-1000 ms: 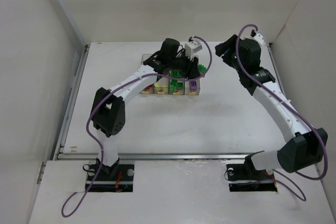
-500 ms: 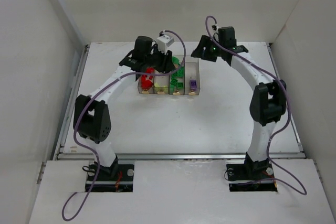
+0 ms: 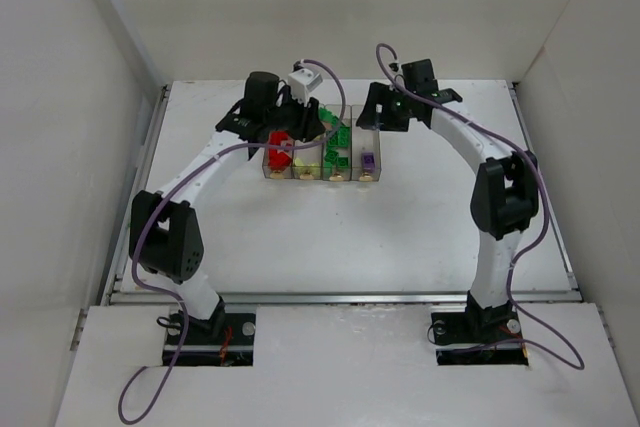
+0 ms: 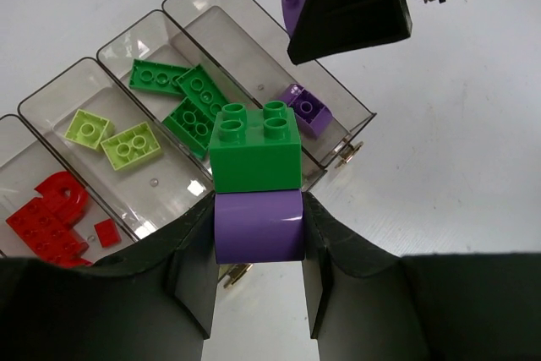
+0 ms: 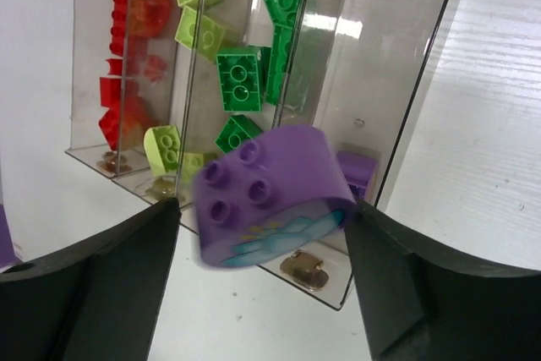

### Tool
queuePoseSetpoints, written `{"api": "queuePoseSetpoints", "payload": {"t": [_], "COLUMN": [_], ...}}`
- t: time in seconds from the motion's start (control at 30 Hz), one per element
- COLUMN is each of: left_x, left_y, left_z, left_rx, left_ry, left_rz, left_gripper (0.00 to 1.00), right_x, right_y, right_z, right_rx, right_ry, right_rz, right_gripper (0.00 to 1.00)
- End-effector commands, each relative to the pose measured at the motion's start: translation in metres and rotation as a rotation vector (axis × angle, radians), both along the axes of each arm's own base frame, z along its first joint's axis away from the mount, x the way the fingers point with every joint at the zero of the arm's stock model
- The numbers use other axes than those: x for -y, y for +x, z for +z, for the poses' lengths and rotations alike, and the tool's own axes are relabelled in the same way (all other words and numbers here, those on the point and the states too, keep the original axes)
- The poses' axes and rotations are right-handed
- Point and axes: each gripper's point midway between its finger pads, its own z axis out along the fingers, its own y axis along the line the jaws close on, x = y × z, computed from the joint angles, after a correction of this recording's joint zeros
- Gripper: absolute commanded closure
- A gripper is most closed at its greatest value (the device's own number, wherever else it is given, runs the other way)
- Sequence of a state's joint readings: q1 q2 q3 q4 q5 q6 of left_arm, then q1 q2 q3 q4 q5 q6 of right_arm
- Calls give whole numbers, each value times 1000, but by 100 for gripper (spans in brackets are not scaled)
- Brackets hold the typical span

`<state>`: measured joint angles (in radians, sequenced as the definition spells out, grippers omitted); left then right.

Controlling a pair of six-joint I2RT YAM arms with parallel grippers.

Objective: Sort the legos into containers by color

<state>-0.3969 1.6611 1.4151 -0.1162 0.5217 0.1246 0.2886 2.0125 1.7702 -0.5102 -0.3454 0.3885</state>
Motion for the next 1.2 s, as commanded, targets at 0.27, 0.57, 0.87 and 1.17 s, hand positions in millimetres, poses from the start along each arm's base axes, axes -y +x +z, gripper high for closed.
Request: {"api": "queuePoseSetpoints", "payload": {"t": [0.27, 0.57, 0.87, 1.17], "left_x": [-2, 10, 25, 32], "left_y": [-8, -37, -53, -61], "left_z": [32, 46, 57, 64], "left_rx": [101, 178, 191, 197], "left_ry": [-30, -20, -38, -46], "left_rz": [-44, -276, -395, -421], "left_gripper": [100, 100, 100, 100], "right_x": [3, -34, -86, -95], "right_y": [1, -76, -118, -100], "right_z": [68, 176, 161, 145], "right_rx": [173, 577, 470, 387], "right_ry": [-11, 211, 329, 344], "right_rz": [21, 412, 605, 543], "right_gripper": [0, 0, 2, 29]}}
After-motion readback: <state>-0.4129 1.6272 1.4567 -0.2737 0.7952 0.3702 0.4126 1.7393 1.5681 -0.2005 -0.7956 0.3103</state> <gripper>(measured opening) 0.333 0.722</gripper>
